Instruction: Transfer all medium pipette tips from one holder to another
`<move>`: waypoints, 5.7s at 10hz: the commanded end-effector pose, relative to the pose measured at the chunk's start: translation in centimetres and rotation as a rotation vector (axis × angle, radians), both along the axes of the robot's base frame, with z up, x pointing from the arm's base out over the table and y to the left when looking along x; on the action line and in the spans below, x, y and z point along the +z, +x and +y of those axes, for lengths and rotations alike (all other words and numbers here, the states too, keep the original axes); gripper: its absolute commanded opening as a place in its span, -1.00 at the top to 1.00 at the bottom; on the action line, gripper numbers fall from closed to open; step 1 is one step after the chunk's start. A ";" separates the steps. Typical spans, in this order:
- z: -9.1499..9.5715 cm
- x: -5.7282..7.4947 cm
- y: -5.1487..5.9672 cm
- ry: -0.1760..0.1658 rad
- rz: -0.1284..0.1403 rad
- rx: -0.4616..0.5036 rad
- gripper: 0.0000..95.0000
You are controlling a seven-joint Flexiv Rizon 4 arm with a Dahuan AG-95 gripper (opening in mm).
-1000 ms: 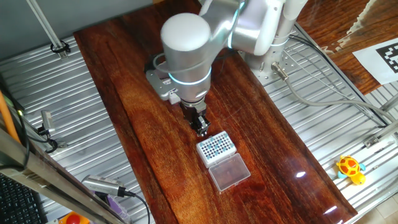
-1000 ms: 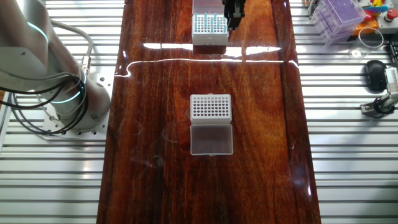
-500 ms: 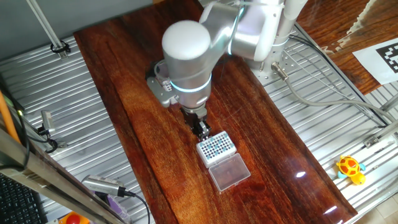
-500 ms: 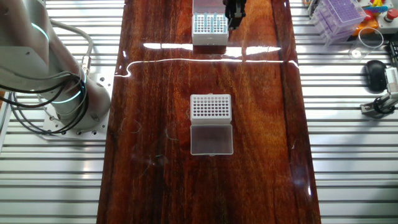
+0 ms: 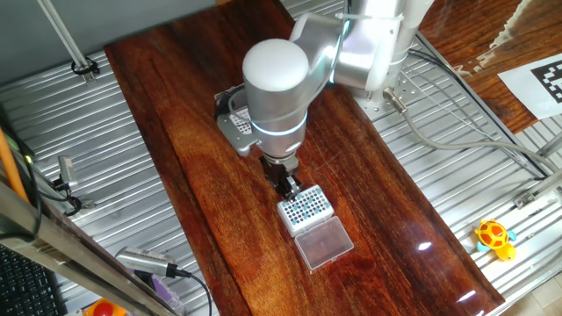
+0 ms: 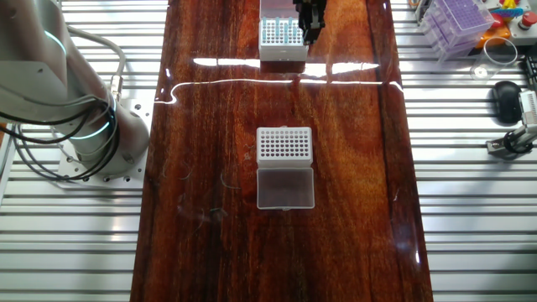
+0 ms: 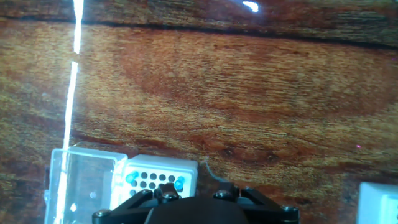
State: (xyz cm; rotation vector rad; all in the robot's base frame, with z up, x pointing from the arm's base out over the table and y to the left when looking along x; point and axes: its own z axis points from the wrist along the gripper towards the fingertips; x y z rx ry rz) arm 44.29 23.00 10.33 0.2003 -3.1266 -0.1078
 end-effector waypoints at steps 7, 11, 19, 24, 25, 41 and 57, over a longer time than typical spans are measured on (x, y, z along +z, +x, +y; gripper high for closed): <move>0.4 -0.3 -0.2 0.009 -0.003 0.038 0.60; 0.9 -0.9 -0.6 0.008 -0.004 0.038 0.60; 1.4 -2.1 -0.3 -0.001 -0.002 0.047 0.60; 1.4 -2.7 -0.3 -0.004 -0.002 0.052 0.60; 1.4 -2.8 -0.3 -0.005 -0.001 0.053 1.00; 1.1 1.5 -1.2 -0.003 -0.001 0.118 1.00; -6.8 5.7 -1.6 -0.011 -0.026 0.309 1.00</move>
